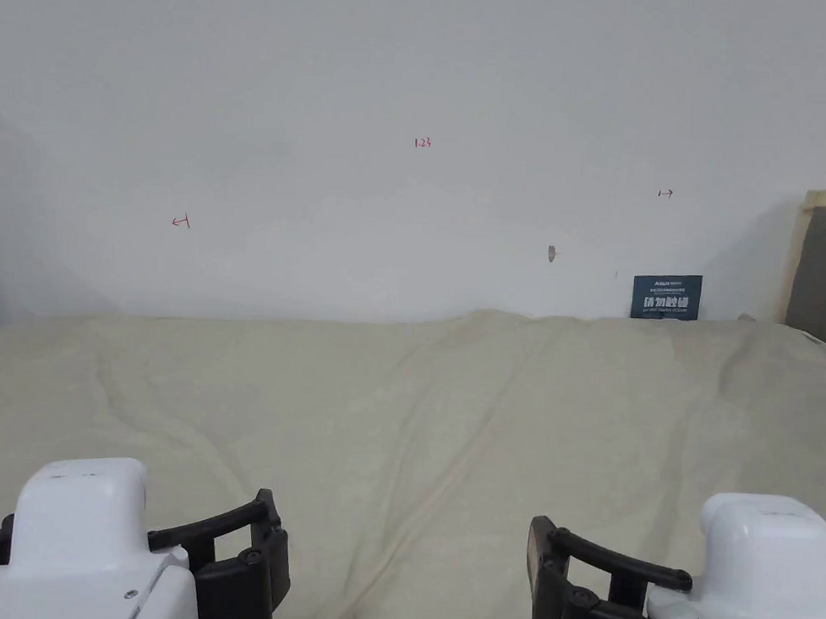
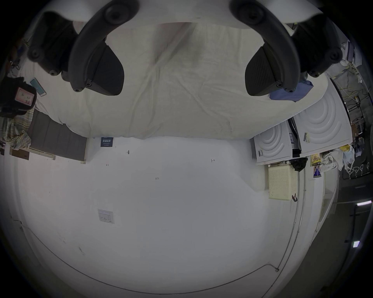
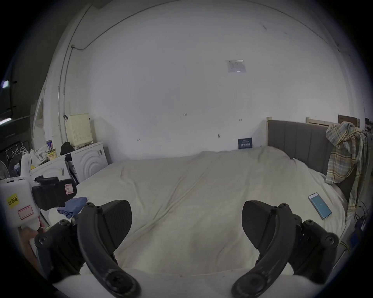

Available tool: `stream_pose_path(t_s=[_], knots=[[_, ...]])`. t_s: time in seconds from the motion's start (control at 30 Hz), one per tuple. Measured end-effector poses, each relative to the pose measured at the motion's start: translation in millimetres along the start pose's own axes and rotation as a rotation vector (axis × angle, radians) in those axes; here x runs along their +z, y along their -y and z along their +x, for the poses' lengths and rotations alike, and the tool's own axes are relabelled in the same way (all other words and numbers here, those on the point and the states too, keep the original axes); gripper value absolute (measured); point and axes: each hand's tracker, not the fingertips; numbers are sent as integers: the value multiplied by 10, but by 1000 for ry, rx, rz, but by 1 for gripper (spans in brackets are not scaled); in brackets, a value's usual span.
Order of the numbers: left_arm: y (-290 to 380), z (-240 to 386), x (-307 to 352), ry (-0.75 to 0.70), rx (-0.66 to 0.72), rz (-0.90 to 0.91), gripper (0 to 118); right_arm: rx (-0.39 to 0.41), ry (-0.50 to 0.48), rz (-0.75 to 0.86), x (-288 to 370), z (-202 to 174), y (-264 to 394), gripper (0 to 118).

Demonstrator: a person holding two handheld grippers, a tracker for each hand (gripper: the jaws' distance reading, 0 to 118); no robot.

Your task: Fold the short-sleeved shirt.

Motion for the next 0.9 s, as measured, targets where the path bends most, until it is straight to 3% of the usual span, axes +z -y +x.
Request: stream_pose_path(t_s=[0.07, 0.2, 0.37, 0.43, 0.57, 0.9], knots=[[-9, -6, 14, -5, 3, 1, 118, -8, 1, 53, 45, -22, 5, 111], [-27, -7, 55, 11, 6, 16, 118, 23, -16, 14, 38, -74, -33, 111], [-39, -19, 86, 15, 3, 25, 118, -46, -127, 35, 27, -35, 27, 111], [-35, -31, 107, 20, 8, 33, 118, 8, -105, 78, 33, -75, 62, 111], [-34, -37, 147, 8, -19, 62, 118, 100, 64, 184, 69, -174, 111, 111], [-9, -19, 183, 29, -19, 96, 118, 107, 36, 201, 95, -154, 115, 111]])
